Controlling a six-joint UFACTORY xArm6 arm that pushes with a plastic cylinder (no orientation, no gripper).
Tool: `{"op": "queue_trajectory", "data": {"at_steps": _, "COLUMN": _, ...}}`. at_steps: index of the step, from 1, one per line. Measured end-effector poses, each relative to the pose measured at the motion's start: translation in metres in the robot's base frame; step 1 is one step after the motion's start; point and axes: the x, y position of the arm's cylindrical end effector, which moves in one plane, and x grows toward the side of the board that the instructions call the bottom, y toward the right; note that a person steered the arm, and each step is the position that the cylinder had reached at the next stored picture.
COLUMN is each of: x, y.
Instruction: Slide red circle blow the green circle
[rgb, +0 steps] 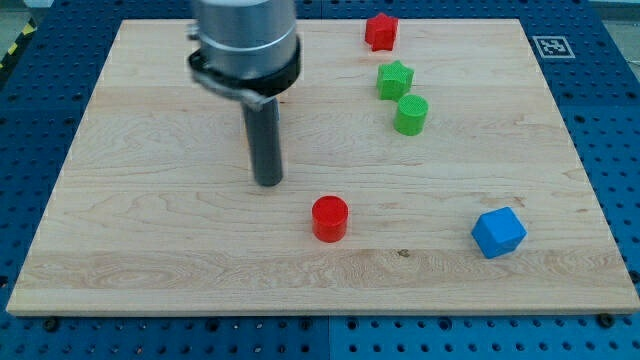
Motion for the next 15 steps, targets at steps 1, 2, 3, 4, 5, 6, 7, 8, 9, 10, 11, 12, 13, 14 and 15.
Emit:
{"op": "queue_trajectory", "data": {"at_steps": 1, "x": 0.055, "y": 0.005}}
{"op": "queue_trajectory", "data": {"at_steps": 2, "x": 0.062, "y": 0.023}}
{"op": "queue_trajectory", "data": {"at_steps": 3, "x": 0.064, "y": 0.037}}
{"op": "queue_trajectory", "data": {"at_steps": 4, "x": 0.064, "y": 0.073}}
{"op": "queue_trajectory", "data": {"at_steps": 5, "x": 0.064, "y": 0.099}}
{"op": "queue_trajectory", "data": {"at_steps": 6, "x": 0.064, "y": 0.119}}
{"op": "queue_trajectory", "data": {"at_steps": 7, "x": 0.062, "y": 0.118}}
{"op": "queue_trajectory", "data": {"at_steps": 8, "x": 0.062, "y": 0.116}}
{"op": "queue_trajectory", "data": {"at_steps": 9, "x": 0.062, "y": 0.112}}
{"op": "queue_trajectory", "data": {"at_steps": 10, "x": 0.06, "y": 0.112}}
{"op": "queue_trajectory", "data": {"at_steps": 11, "x": 0.049, "y": 0.109}}
{"op": "queue_trajectory", "data": {"at_steps": 12, "x": 0.035, "y": 0.117}}
{"op": "queue_trajectory", "data": {"at_steps": 13, "x": 0.027, "y": 0.126}}
{"op": "queue_trajectory", "data": {"at_steps": 14, "x": 0.014, "y": 0.135}}
{"op": "queue_trajectory", "data": {"at_steps": 15, "x": 0.006, "y": 0.13}}
